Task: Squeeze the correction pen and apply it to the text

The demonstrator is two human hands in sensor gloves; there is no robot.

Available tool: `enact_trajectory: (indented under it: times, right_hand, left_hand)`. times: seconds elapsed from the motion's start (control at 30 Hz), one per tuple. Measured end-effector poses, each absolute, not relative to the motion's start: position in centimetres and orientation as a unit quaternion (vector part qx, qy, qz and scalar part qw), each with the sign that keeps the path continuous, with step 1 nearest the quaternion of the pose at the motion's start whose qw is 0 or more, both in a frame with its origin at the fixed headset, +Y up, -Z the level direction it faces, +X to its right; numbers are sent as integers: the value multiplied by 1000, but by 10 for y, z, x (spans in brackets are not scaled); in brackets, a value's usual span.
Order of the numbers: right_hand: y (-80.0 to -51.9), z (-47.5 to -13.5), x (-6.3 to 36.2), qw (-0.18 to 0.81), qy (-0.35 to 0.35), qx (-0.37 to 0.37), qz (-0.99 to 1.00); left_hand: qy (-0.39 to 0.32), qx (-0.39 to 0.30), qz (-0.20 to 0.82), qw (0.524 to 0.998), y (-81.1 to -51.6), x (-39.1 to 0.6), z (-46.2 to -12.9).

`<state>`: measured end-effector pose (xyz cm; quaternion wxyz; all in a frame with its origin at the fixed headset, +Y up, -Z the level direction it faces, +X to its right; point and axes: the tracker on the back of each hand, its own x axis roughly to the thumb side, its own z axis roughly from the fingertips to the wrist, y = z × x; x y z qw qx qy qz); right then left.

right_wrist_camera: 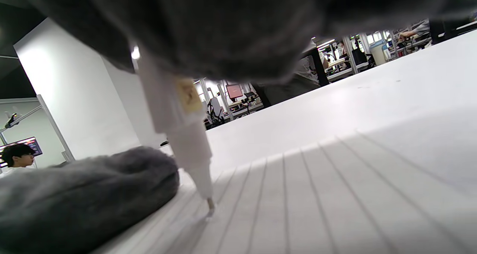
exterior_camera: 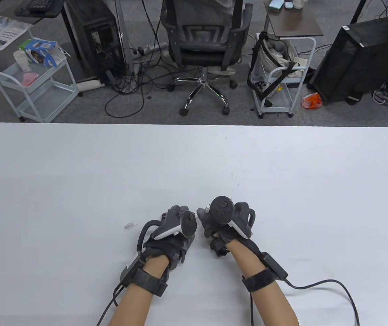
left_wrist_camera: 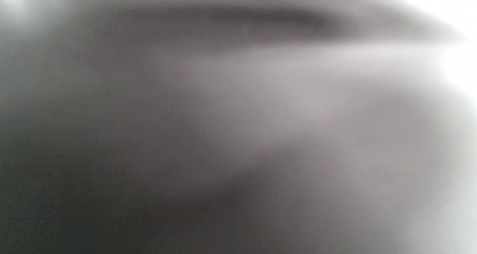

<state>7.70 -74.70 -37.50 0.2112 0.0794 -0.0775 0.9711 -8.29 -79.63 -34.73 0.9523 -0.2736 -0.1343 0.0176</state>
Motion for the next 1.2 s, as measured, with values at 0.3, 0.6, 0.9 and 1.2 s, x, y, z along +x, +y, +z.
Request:
enact_trajectory:
  times: [0.3,0.6,0.9,1.2]
  right_hand:
    - [-748,-376,76,223,-64,90,968]
    - [-748,-375,74,227,-64,89,968]
    - [-748,-374,70,234,-62,98,965]
    - [-747,-373,69,225,-69,93,968]
  left_hand:
    - [-134,-274,18,952,-797,-83,-347]
    - [-134,-274,18,952,-797,-83,-347]
    - [-134,-274,18,952,-797,-83,-347]
    - [-134,-274,18,952,-797,-83,-347]
